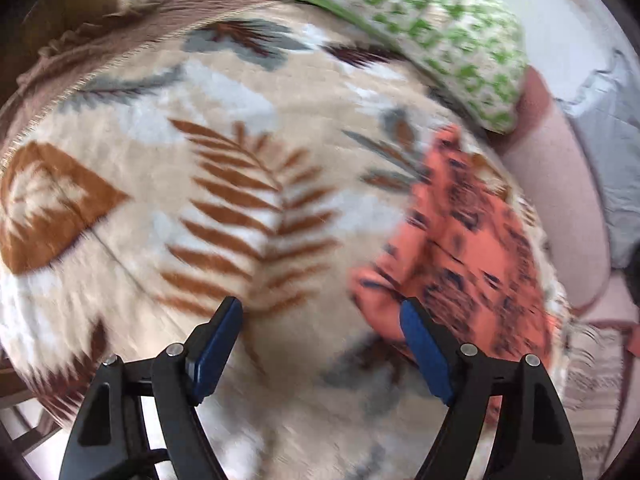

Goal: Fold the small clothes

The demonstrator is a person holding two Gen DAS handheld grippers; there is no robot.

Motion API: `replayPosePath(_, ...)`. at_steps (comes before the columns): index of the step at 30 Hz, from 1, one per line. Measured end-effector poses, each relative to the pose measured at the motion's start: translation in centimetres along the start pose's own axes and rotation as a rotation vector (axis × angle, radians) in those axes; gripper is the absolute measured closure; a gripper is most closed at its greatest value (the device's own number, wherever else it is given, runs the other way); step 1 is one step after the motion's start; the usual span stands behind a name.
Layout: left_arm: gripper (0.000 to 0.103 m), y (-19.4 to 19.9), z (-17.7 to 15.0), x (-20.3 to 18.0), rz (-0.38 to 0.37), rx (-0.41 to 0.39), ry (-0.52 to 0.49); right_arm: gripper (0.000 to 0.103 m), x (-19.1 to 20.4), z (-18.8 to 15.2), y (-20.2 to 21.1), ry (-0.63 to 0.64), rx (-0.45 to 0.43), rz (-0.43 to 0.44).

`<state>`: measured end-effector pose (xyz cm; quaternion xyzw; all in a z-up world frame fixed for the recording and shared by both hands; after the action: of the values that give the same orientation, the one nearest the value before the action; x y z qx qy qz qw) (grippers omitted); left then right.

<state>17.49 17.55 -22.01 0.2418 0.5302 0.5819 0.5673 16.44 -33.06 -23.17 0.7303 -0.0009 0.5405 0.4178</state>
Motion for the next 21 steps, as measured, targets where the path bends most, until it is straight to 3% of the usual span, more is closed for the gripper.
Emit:
replayPosePath(4,0.021,-0.2,-1.5,-3.9,-0.106,0.010,-0.081,0.033,-0.9,0.6,-0.2,-0.079,-0.003,0.050)
replayPosePath(7,0.022,-1.9,-1.2,-5.7,-0.117,0.035,-0.107,0.033,-1.5,0.9,-0.8,-0.147,0.003,0.097)
replayPosePath(8,0.033,-2.4,-0.9,-5.8,-0.120,0.036,-0.096,0.033,-1.9,1.1,-1.2,-0.183,0.009,0.118)
replayPosePath(9,0.049,-3.2,-0.7,-5.7,-0.139,0.049,-0.076,0.033,-2.2,1.2,-1.6,-0.213,0.015,0.130)
replayPosePath(11,0.061,-4.5,-0.6,-5.4,-0.175,0.076,-0.032,0.034,-2.9,1.7,-2.3,-0.277,0.012,0.147)
replayPosePath(16,0.062,-6.1,0.6,-3.0,-0.243,0.072,0.112,0.034,-3.1,3.5,-3.5,-0.353,-0.027,0.167)
replayPosePath(21,0.061,-6.9,1.6,-2.9,-0.286,0.055,0.169,0.034,-2.2,5.4,-4.0,-0.331,-0.079,0.179)
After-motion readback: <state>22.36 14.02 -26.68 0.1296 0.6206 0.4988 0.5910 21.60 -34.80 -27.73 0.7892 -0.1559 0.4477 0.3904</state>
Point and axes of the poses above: each gripper's, at about its wrist camera, not at the fingertips, and y roughly against the way its jaws point, x to its left, z to its top, the point moved 6 cm from there along -y, roughly the way its jaws point, and after that the axes turned 13 degrees about -y, right-handed, at the moved point
